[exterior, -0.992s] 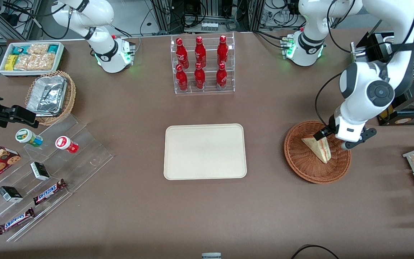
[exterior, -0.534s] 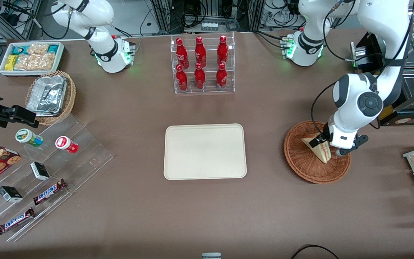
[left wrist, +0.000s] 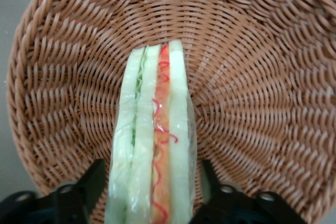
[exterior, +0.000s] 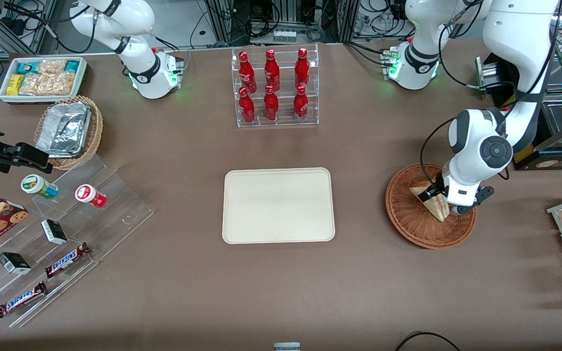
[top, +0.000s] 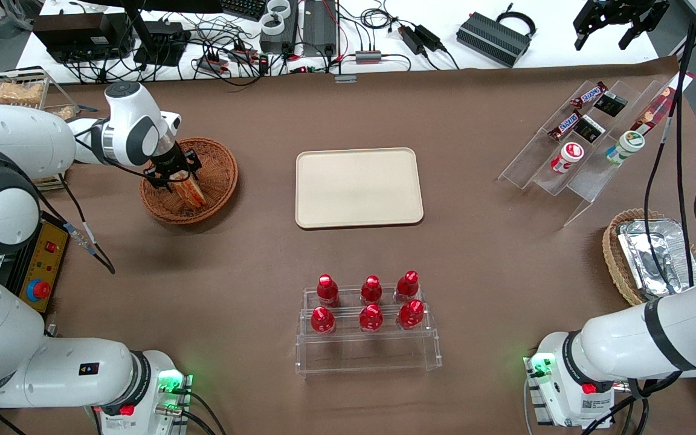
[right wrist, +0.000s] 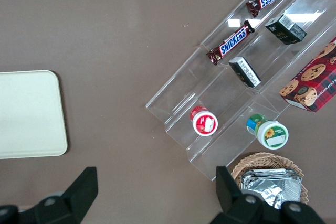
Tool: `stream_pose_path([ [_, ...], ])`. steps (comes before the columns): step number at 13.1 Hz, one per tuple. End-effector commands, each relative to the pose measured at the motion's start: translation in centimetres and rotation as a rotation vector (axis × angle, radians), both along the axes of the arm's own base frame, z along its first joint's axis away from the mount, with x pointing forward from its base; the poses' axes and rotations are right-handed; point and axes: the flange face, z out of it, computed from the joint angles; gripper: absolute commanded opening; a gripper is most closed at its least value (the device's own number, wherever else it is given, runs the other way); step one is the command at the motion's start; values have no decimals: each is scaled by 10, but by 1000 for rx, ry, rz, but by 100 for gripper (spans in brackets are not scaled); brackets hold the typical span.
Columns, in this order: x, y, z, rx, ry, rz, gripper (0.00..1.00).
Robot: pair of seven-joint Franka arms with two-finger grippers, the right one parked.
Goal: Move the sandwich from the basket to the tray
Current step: 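Lift the sandwich out of the basket with the left gripper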
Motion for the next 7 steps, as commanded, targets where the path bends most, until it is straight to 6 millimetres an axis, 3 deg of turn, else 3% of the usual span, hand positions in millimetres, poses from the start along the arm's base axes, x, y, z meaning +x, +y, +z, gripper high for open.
stream_pose_path([
  [1, 2, -2, -1, 4, -19, 52, 4],
  [5, 3, -21, 30, 13, -9, 8, 0],
  [7, 10, -39, 65, 49, 28, -48, 0],
])
